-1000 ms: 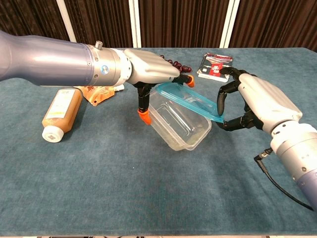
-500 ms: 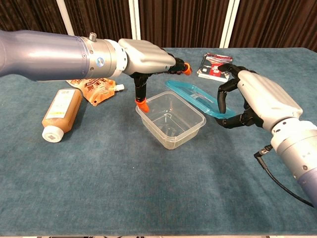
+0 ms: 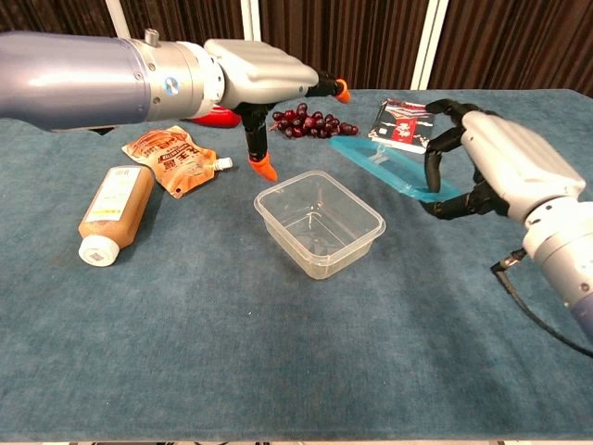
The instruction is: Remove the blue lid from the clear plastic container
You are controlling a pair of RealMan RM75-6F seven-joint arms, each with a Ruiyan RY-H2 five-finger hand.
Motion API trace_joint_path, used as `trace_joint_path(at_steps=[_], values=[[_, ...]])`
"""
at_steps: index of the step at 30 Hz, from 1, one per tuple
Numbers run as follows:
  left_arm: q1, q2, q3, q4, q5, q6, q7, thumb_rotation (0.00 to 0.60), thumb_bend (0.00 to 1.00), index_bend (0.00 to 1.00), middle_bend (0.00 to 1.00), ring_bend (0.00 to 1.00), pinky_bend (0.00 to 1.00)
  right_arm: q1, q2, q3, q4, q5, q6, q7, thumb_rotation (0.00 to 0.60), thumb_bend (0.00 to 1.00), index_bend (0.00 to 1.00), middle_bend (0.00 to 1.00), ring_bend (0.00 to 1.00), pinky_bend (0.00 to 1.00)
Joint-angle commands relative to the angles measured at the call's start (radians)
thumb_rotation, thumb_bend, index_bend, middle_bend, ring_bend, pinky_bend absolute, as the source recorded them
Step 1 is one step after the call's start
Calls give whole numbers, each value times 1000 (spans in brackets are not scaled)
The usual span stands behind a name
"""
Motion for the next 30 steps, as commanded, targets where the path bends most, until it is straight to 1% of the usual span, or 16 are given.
trace_joint_path(at_steps=[1, 7, 9, 12, 13, 14, 15, 16, 18, 19, 20, 22, 26, 28, 30], values=[[18, 33, -7, -30, 12, 14, -11, 600, 0, 0, 0, 0, 0, 4, 34, 21, 4, 5, 1, -1, 600, 681, 729, 111, 0, 0], [68, 115, -7, -118, 27, 62, -32, 600, 0, 0, 0, 0, 0, -14, 109, 35, 4, 38, -9, -22, 600, 681, 721, 110, 0, 0], [94, 146, -5, -161, 31, 89, -44, 600, 0, 0, 0, 0, 0, -29, 137, 32, -6, 60, -15, -28, 600, 681, 673, 110, 0, 0], [141, 203, 8, -232, 45, 139, -56, 600, 0, 0, 0, 0, 0, -53, 174, 22, -21, 92, -23, -51, 600, 681, 499, 85, 0, 0], [148, 213, 11, -245, 50, 148, -57, 600, 0, 0, 0, 0, 0, -57, 180, 19, -23, 97, -23, -57, 600, 670, 419, 61, 0, 0], [164, 234, 19, -268, 60, 165, -58, 600, 0, 0, 0, 0, 0, -65, 191, 14, -29, 108, -24, -73, 600, 646, 331, 33, 0, 0], [180, 254, 27, -292, 69, 181, -59, 600, 0, 0, 0, 0, 0, -73, 200, 9, -37, 120, -22, -95, 600, 623, 271, 20, 0, 0], [194, 272, 34, -313, 76, 194, -60, 600, 0, 0, 0, 0, 0, -80, 208, 3, -47, 129, -19, -117, 600, 580, 180, 6, 0, 0], [222, 306, 50, -354, 87, 214, -62, 600, 0, 0, 0, 0, 0, -93, 225, -9, -66, 144, -13, -163, 600, 523, 52, 0, 0, 0], [231, 315, 55, -365, 91, 221, -63, 600, 0, 0, 0, 0, 0, -97, 230, -13, -71, 148, -10, -175, 600, 496, 18, 0, 0, 0], [240, 324, 61, -376, 96, 229, -65, 600, 0, 0, 0, 0, 0, -102, 235, -17, -77, 152, -8, -186, 600, 471, 3, 0, 0, 0], [283, 362, 92, -423, 125, 264, -72, 600, 0, 0, 0, 0, 0, -124, 260, -31, -106, 172, 5, -225, 600, 392, 0, 0, 0, 0], [355, 414, 142, -476, 193, 322, -87, 600, 0, 0, 0, 0, 0, -160, 310, -44, -163, 212, 27, -280, 600, 322, 0, 0, 0, 0], [413, 442, 178, -501, 244, 368, -108, 600, 0, 0, 0, 0, 0, -186, 361, -56, -202, 222, 46, -299, 600, 275, 0, 0, 0, 0], [461, 461, 209, -515, 285, 400, -127, 600, 0, 0, 0, 0, 0, -204, 406, -69, -226, 222, 56, -308, 600, 258, 0, 0, 0, 0]])
